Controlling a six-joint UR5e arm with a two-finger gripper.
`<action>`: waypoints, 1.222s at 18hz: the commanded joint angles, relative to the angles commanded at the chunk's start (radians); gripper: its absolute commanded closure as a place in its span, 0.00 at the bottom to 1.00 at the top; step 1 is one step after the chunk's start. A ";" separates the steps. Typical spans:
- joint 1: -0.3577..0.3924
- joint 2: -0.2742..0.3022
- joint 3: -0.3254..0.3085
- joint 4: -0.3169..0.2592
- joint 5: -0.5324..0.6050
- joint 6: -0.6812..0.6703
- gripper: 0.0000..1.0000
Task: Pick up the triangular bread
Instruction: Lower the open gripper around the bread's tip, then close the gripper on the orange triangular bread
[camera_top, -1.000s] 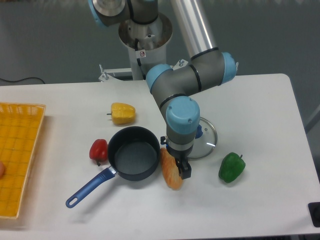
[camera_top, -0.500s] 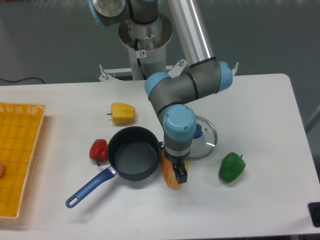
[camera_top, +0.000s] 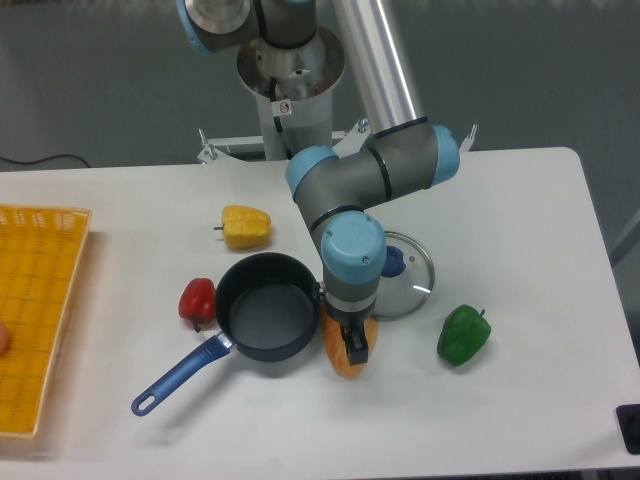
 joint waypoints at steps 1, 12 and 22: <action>0.000 0.000 0.000 0.000 0.000 0.000 0.00; 0.000 -0.003 -0.005 0.002 0.002 -0.002 0.01; -0.011 -0.015 -0.006 0.012 0.003 -0.014 0.03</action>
